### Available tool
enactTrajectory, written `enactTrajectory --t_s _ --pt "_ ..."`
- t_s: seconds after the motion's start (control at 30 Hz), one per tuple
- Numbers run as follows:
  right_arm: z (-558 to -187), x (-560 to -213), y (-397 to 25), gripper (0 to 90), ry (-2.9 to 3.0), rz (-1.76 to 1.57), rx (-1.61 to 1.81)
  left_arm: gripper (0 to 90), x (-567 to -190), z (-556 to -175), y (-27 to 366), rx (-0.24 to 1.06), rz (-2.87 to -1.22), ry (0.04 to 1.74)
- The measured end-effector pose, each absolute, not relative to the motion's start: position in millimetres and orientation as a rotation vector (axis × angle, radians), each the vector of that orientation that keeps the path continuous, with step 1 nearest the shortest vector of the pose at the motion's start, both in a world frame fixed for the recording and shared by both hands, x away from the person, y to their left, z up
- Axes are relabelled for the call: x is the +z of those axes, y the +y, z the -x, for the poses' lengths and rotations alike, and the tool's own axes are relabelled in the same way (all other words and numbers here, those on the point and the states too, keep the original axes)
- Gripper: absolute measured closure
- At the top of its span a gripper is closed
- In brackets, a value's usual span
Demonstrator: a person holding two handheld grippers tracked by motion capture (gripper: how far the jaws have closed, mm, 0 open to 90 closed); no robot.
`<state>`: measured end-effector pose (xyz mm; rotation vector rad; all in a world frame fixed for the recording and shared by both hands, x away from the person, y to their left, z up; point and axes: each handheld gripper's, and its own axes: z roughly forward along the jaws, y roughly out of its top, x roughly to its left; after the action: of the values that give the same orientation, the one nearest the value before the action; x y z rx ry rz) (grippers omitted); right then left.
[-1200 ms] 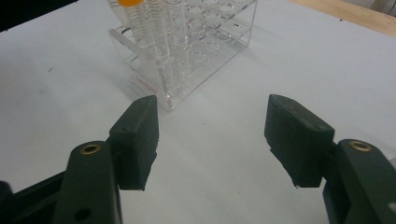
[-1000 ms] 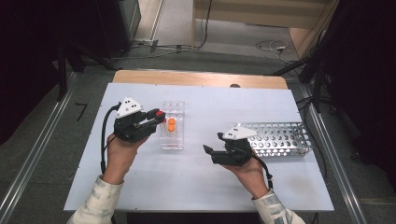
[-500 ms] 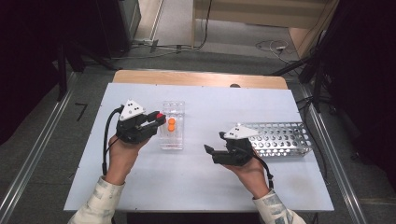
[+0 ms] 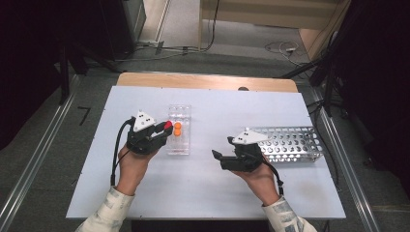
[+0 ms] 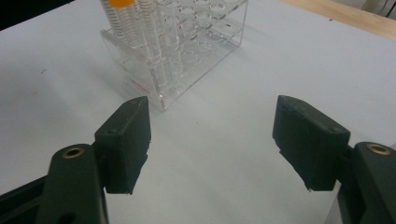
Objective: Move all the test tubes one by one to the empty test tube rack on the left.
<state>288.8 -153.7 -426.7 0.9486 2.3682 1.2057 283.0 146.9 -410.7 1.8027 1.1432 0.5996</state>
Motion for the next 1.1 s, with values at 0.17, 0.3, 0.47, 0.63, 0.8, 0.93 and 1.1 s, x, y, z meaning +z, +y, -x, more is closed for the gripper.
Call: enactTrajectory --t_s 0.17,0.3,0.47,0.63,0.8,0.93,1.1 --pt "-289.0 -426.3 -154.6 26.4 2.365 -0.95 1.209 69.6 -412.8 -283.3 146.3 0.598 -1.809 1.158" --pt "-288.8 -426.6 -154.4 26.3 2.365 -0.95 1.206 68.2 -413.5 -283.3 146.0 0.596 -1.809 1.162" --pt "-289.0 -426.4 -154.9 26.3 2.363 -0.953 1.21 64.7 -411.7 -282.1 147.2 0.581 -1.797 1.156" --pt "-289.0 -426.1 -155.1 26.4 2.362 -0.952 1.213 56.4 -406.3 -278.8 148.9 0.562 -1.768 1.149" --pt "-288.9 -425.8 -155.3 26.3 2.361 -0.952 1.217 38.0 -398.8 -274.6 148.6 0.564 -1.747 1.146" --pt "-289.0 -425.3 -156.0 26.3 2.36 -0.95 1.218 26.4 -396.8 -272.9 149.7 0.517 -1.722 1.149" --pt "-289.0 -424.7 -157.1 26.2 2.361 -0.949 1.221 22.2 -396.6 -270.0 151.3 0.517 -1.721 1.148"
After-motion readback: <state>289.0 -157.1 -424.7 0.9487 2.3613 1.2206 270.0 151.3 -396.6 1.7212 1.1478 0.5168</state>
